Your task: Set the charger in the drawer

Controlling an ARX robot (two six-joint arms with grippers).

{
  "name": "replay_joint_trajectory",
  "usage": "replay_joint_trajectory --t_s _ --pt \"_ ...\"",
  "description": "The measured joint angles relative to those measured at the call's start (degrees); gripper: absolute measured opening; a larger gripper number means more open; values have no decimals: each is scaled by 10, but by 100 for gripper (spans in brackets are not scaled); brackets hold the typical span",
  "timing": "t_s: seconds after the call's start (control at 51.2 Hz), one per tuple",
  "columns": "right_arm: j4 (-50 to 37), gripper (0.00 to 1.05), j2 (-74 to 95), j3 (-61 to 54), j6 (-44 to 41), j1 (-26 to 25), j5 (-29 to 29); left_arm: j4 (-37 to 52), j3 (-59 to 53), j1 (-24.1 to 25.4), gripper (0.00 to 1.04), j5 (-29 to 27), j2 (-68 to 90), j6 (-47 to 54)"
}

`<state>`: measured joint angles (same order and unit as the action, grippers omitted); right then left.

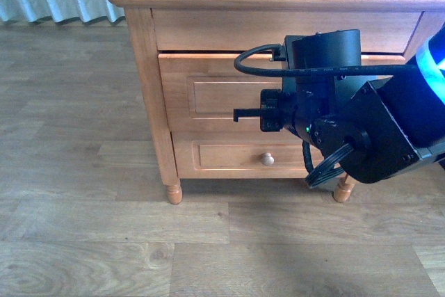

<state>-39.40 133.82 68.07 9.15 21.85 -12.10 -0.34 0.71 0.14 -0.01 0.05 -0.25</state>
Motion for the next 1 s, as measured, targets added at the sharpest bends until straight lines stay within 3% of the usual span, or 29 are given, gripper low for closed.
replay_joint_trajectory --t_s 0.703,0.996 --pt "63 23 -197 -263 73 53 4 0 0 0 99 0 0 0" --pt "72 23 -237 -312 78 68 2 0 0 0 99 0 0 0"
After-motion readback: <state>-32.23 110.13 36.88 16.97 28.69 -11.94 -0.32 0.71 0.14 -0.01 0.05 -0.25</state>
